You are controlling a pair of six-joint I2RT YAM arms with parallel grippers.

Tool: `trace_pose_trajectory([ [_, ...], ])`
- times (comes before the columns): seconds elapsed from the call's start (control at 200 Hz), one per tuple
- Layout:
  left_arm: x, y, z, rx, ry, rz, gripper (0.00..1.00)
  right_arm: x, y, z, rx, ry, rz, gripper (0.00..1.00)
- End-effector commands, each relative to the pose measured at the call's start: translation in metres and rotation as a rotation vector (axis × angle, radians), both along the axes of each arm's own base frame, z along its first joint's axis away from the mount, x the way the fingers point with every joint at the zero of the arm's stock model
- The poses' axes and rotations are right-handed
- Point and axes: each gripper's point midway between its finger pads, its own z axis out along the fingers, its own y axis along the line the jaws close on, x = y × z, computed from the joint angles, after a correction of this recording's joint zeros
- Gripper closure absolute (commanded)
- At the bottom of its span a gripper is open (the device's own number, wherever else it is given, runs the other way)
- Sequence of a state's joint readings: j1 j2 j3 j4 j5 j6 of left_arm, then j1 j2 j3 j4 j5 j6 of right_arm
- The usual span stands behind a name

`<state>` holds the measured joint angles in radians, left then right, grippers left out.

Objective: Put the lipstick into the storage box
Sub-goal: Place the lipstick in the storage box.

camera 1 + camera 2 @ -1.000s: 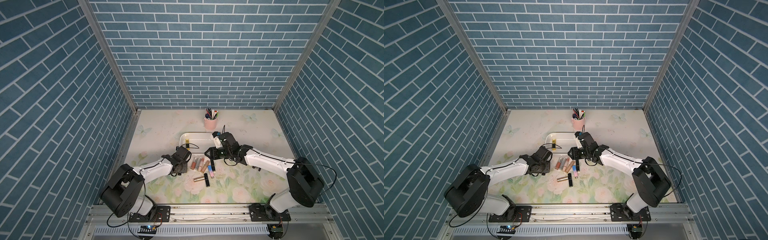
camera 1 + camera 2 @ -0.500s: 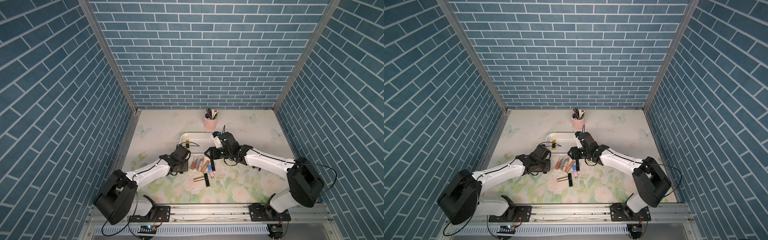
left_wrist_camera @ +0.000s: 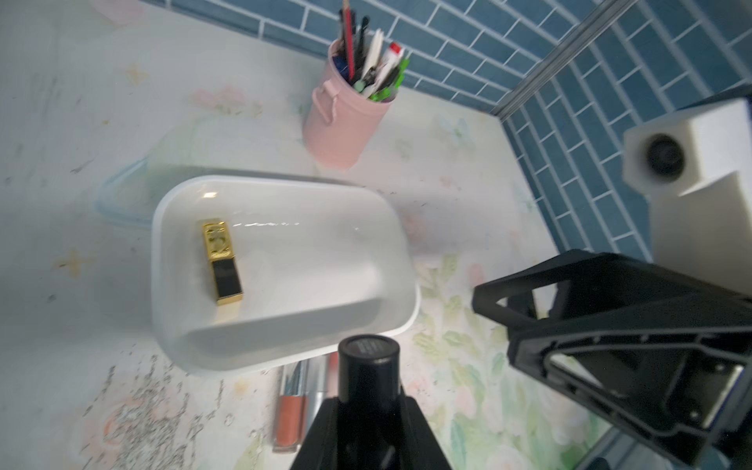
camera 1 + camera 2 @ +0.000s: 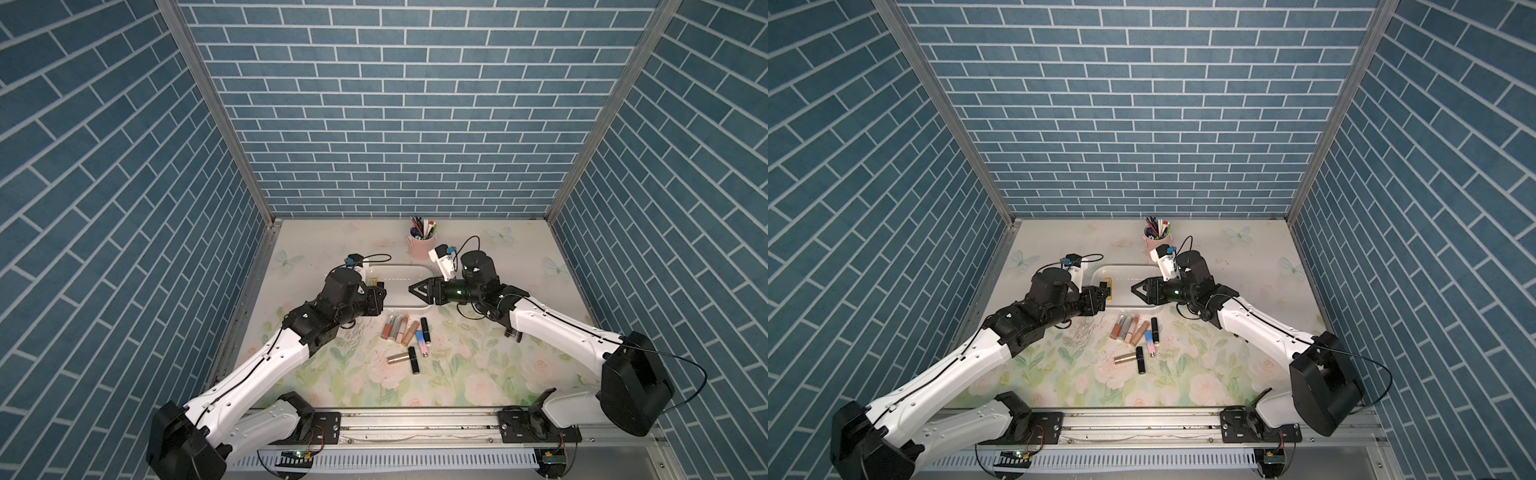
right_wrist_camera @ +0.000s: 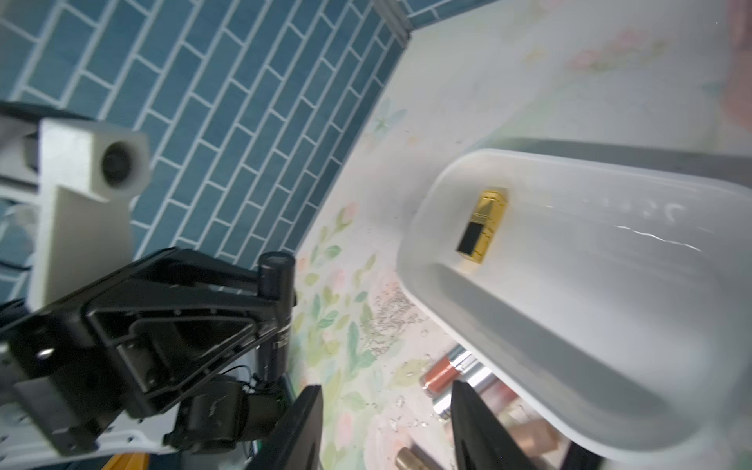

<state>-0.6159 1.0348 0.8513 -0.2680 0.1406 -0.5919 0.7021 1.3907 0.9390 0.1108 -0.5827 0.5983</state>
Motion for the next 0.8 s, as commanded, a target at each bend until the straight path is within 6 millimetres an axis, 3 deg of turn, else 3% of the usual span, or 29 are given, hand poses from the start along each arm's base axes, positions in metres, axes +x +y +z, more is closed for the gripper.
trace_pose_trajectory([
  [0.0, 0.0, -0.017, 0.036, -0.126, -0.071, -0.075, 0.93, -0.025, 0.01, 0.031, 0.137, -0.06, 0.158, 0.43],
  [0.345, -0.004, -0.028, 0.08, -0.318, -0.151, -0.154, 0.94, -0.055, 0.013, 0.065, 0.306, -0.099, 0.299, 0.41],
  [0.535, -0.006, -0.03, 0.083, -0.343, -0.151, -0.163, 0.94, -0.067, 0.017, 0.078, 0.354, -0.12, 0.351, 0.41],
  [0.795, -0.008, -0.03, 0.086, -0.352, -0.155, -0.171, 0.94, -0.078, 0.026, 0.082, 0.37, -0.13, 0.403, 0.42],
])
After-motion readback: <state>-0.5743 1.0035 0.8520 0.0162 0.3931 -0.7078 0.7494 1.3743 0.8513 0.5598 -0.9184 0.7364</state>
